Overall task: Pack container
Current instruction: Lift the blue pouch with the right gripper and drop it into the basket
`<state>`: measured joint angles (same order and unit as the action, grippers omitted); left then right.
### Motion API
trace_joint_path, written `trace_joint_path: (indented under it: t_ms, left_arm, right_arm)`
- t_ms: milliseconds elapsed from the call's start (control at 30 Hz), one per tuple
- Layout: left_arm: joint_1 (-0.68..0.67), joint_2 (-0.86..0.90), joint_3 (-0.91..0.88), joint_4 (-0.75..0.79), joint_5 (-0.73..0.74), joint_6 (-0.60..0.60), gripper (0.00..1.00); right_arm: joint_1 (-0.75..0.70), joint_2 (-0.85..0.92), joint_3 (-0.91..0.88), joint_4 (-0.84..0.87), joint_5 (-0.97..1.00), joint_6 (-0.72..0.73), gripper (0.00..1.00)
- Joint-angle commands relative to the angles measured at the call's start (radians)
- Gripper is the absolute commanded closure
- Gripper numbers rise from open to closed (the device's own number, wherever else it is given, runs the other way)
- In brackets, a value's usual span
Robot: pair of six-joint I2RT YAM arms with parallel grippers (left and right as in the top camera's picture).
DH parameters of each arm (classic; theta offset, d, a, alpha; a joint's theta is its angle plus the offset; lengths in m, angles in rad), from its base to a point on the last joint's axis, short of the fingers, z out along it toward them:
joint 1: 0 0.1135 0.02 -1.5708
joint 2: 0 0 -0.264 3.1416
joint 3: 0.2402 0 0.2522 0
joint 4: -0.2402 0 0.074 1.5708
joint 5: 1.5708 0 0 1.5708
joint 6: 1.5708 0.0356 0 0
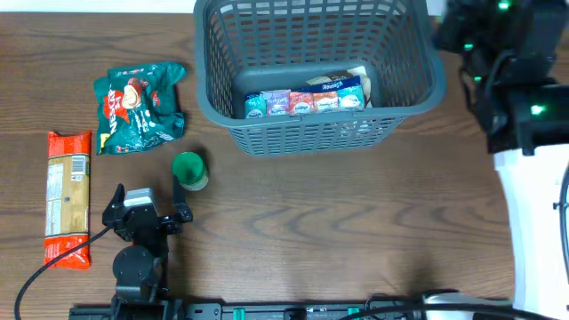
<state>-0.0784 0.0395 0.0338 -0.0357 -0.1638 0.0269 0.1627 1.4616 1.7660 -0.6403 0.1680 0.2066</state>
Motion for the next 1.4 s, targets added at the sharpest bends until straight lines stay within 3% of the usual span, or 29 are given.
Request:
trace_joint_path:
  t_ms: [0,367,1167,1200,1267,1333,1367]
  left_arm:
    - [0.006,0.003,-0.03,-0.019,-0.011,0.006,0.01]
    - [0.006,0.003,-0.03,-0.019,-0.011,0.006,0.01]
    - [0.006,0.003,-0.03,-0.019,-0.011,0.006,0.01]
    - [0.006,0.003,-0.03,-0.019,-0.011,0.006,0.01]
    - [0.006,0.003,-0.03,-0.019,-0.011,0.006,0.01]
    - [0.006,0.003,-0.03,-0.019,-0.011,0.006,0.01]
    - [0.006,0.003,-0.03,-0.019,-0.011,0.006,0.01]
  right_arm:
    - [0.091,-0.016,0.026,0.007,0.047,-0.127,0.99]
    - [0.192,0.147,0.032,-0.002,0.045,-0.168,0.99]
    - [0.183,0.482,0.033,-0.111,-0.004,-0.087,0.98]
    - [0.183,0.482,0.033,-0.109,-0.004,-0.087,0.88]
    - [0.183,0.481,0.033,-0.104,-0.003,-0.088,0.37]
    - [0.183,0.481,0.033,-0.098,-0.003,-0.088,0.12]
    - [0.183,0.481,0.033,-0.095,-0.003,-0.088,0.04]
